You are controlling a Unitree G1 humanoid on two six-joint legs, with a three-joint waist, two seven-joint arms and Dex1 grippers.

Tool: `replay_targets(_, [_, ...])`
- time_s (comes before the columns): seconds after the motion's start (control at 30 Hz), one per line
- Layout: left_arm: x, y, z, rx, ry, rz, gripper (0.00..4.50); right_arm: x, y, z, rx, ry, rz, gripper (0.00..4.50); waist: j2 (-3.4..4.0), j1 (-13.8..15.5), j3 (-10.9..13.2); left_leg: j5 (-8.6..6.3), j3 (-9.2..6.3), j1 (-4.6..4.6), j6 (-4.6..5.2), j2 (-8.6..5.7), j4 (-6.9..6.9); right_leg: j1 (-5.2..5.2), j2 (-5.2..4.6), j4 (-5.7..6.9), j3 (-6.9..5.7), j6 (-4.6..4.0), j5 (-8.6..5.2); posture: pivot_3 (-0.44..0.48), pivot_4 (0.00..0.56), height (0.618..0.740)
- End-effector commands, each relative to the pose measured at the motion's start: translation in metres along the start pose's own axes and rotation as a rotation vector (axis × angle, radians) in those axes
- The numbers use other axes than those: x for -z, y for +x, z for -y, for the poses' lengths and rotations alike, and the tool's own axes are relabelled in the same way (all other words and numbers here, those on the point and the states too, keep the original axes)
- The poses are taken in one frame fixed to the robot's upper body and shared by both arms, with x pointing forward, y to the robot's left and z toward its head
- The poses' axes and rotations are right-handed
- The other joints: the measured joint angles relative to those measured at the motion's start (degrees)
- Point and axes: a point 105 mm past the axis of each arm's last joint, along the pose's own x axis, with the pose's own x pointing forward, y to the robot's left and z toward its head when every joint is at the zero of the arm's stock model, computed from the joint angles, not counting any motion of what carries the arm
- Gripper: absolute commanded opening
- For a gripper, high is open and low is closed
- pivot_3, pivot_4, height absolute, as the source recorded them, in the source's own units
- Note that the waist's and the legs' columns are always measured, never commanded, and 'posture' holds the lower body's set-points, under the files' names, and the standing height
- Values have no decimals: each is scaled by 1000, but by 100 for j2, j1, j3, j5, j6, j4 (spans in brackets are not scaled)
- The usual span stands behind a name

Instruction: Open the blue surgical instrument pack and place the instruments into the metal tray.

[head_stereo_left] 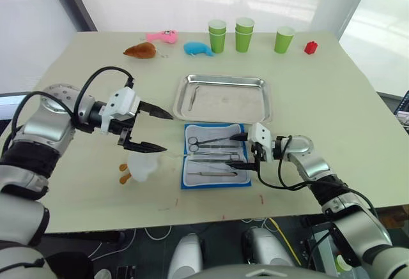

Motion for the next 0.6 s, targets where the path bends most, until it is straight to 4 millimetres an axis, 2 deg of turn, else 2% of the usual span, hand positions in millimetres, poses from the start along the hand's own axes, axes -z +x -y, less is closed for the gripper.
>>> replay_targets(0.03, [-10,-6,4,38,43,20,4489,82,-19,-34,-50,190,-253,4500,1,12,4,-4,2,-1,6,-2,0,0,1,-2,0,1,0,0,150,740])
replay_targets(0.6, [-8,-3,4,39,28,39,4489,88,-26,-38,-71,205,-209,4500,4,149,20,-8,10,-3,14,-9,1,1,2,-9,2,4,-3,0,150,740])
